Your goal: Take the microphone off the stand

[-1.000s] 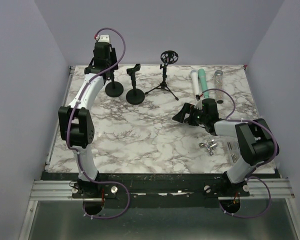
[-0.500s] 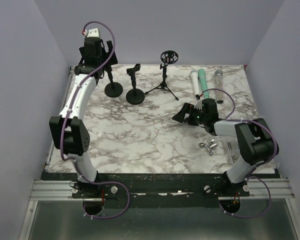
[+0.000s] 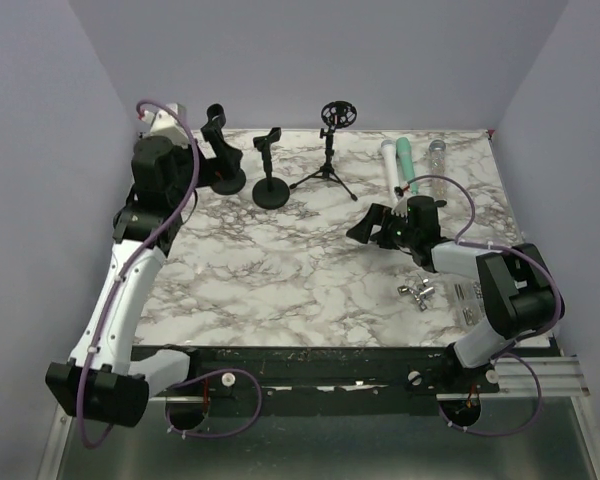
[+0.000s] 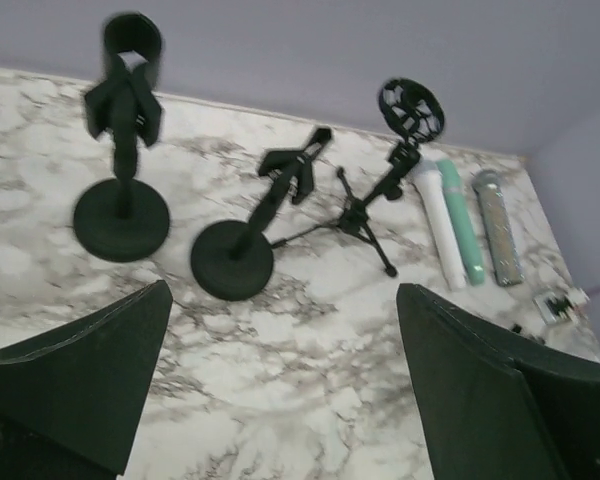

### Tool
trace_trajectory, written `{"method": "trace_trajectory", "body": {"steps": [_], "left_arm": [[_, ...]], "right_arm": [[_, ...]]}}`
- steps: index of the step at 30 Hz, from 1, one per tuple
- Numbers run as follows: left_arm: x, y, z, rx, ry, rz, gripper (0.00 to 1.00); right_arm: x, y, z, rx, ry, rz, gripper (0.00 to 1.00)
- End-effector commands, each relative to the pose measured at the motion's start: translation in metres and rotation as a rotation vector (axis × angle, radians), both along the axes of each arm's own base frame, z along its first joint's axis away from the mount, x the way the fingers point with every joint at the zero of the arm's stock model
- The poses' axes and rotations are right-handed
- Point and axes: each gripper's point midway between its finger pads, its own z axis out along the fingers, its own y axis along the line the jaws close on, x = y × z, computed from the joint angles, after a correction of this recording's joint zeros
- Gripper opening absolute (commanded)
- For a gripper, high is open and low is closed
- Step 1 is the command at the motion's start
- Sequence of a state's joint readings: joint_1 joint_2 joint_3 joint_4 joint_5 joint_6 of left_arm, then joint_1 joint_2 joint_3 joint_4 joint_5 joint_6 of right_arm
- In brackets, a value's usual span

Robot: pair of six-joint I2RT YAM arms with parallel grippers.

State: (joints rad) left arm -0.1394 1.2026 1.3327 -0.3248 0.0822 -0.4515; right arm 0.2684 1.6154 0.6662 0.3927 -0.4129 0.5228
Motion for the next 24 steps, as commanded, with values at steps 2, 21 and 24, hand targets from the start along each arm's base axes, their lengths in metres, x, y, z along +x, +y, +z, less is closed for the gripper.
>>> {"method": "trace_trajectory", "body": {"steps": [2, 21, 24], "left_arm": [[-0.064, -0.066, -0.035, -0.091, 0.011, -0.258, 0.99], [-0.206, -0.088, -0.071, -0.106, -0.228, -0.539, 0.99], [-0.217, -0.074, -0.068, -0.119, -0.286, -0.502, 0.98]], "right_arm": [[-0.004, -0.003, -0.004, -0.018, 0.009, -0.012, 1.0], [-0.075, -0.025, 0.09, 0.05, -0.023, -0.084, 1.0], [-0.096, -0.044, 0.115, 0.024, -0.077, -0.149, 1.0]]}}
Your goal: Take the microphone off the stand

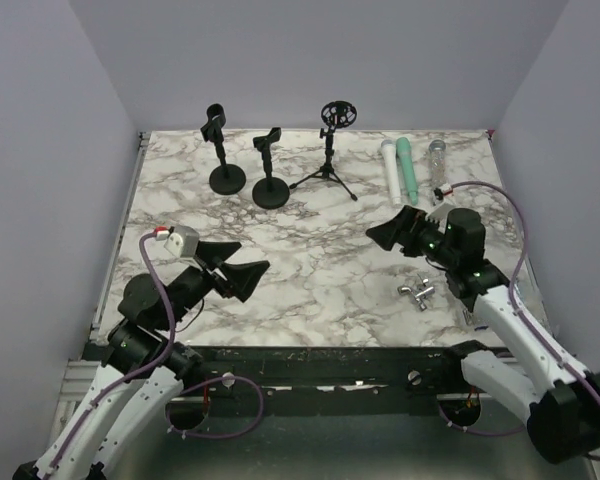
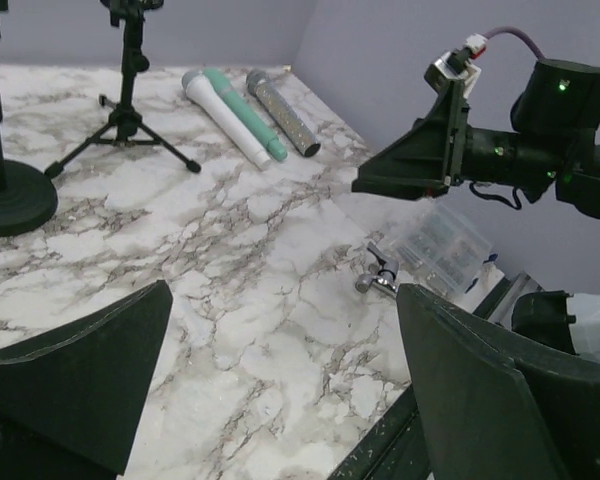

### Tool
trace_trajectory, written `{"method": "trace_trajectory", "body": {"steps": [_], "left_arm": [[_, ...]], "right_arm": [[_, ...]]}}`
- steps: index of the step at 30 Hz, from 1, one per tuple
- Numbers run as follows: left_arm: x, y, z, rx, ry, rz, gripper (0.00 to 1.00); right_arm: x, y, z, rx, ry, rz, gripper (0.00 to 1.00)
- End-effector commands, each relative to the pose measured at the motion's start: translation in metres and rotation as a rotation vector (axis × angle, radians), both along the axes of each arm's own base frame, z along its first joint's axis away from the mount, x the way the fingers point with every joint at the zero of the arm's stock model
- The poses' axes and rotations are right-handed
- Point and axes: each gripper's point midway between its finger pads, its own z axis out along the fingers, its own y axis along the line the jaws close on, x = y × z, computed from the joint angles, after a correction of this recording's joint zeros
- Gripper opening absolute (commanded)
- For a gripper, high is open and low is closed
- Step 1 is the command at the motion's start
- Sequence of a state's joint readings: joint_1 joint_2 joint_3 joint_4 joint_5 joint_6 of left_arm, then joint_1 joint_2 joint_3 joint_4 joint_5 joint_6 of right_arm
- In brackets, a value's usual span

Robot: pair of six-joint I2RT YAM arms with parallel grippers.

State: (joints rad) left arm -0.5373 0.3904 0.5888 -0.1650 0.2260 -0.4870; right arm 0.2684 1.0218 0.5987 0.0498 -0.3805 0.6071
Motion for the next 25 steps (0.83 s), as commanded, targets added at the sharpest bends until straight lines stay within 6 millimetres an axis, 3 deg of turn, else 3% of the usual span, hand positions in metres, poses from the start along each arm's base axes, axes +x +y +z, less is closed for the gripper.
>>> {"method": "trace_trajectory", "body": {"steps": [1, 7, 9, 15, 20, 25], "left_arm": [[-0.016, 0.019, 0.009, -0.045, -0.103, 0.046, 0.99], [-0.035, 0.037, 0.025, -0.135, -0.219, 0.078, 0.99], [-0.04, 0.042, 0.03, -0.146, -0.249, 0.091, 0.99], [-0.057, 0.064, 0.05, -0.209, -0.351, 0.148, 0.99], [-0.059, 0.07, 0.051, -0.202, -0.362, 0.172, 0.99], [-0.054, 0.068, 0.045, -0.18, -0.334, 0.179, 0.98]], "right_arm": [[-0.041, -0.03, 0.007, -0.06, 0.045, -0.107, 1.0], [-0.086, -0.06, 0.056, -0.008, -0.098, -0.227, 1.0], [-0.101, -0.067, 0.083, 0.045, -0.187, -0.256, 1.0], [-0.126, -0.095, 0.144, 0.125, -0.352, -0.38, 1.0], [-0.126, -0.114, 0.149, 0.119, -0.361, -0.486, 1.0], [-0.115, -0.104, 0.135, 0.089, -0.351, -0.44, 1.0]]}}
